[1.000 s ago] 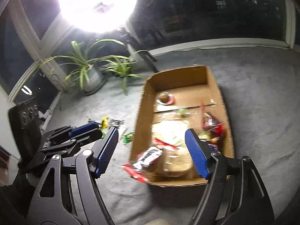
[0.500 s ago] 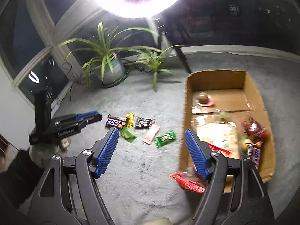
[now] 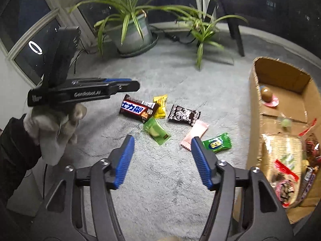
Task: Organize snacks
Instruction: 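Return both grippers to the snacks and grasp a chocolate bar with the left, then grasp a green-wrapped candy with the right gripper while the left holds the chocolate bar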
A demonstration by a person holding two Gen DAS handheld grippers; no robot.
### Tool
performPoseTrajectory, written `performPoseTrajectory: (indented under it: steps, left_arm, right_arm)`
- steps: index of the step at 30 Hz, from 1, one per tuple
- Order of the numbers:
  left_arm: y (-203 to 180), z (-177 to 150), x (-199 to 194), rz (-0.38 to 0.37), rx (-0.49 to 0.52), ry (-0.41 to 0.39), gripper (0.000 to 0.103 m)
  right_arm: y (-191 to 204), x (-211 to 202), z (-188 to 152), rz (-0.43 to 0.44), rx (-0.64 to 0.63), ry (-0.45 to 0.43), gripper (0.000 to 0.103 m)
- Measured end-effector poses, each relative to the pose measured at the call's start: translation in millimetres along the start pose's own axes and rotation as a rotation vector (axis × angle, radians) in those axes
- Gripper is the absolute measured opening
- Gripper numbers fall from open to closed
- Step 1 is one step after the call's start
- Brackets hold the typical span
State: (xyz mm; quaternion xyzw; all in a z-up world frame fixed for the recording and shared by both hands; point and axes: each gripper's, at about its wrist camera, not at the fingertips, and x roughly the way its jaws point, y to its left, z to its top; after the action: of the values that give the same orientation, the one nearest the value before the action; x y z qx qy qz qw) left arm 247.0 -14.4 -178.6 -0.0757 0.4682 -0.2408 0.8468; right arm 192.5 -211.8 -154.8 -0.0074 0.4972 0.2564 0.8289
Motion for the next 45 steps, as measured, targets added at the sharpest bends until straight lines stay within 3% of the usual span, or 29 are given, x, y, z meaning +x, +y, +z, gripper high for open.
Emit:
performPoseTrajectory:
  steps: [8, 13, 19, 22, 23, 27, 35, 39, 45]
  left_arm:
    - [1.9, -3.1, 20.7, -0.032, -0.016, 0.081, 0.024]
    - [2.0, -14.1, 15.5, -0.054, -0.026, 0.102, 0.024]
    - [-6.8, -26.2, 0.8, 0.003, 0.028, 0.059, 0.025]
    - [-23.5, -31.6, 0.8, 0.054, 0.122, 0.05, 0.036]
    - [-29.6, -33.7, 1.1, 0.072, 0.155, 0.048, 0.037]
    - [-37.0, -37.0, 7.7, 0.125, 0.217, 0.058, 0.04]
    - [-28.8, -35.9, 14.1, 0.137, 0.183, 0.07, 0.041]
    - [-28.7, -39.7, 16.7, 0.128, 0.17, 0.064, 0.044]
    - [-30.9, -44.9, 13.0, 0.137, 0.154, 0.035, 0.037]
  right_arm:
    - [-3.4, 19.4, 4.2, 0.01, -0.031, 0.041, 0.059]
    - [1.1, 37.1, 6.5, 0.018, -0.074, 0.073, 0.05]
    - [14.6, 59.7, 8.6, -0.017, -0.174, 0.114, 0.046]
    - [20.8, 68.3, 9.2, -0.044, -0.211, 0.125, 0.044]
    - [22.2, 70.8, 9.3, -0.051, -0.219, 0.13, 0.038]
    - [23.7, 79.6, 11.3, -0.067, -0.232, 0.143, 0.036]
    - [29.7, 82.8, 13.0, -0.086, -0.258, 0.128, 0.036]
    - [28.0, 82.2, 13.9, -0.096, -0.251, 0.127, 0.028]
    - [25.2, 79.5, 10.5, -0.106, -0.225, 0.121, 0.025]
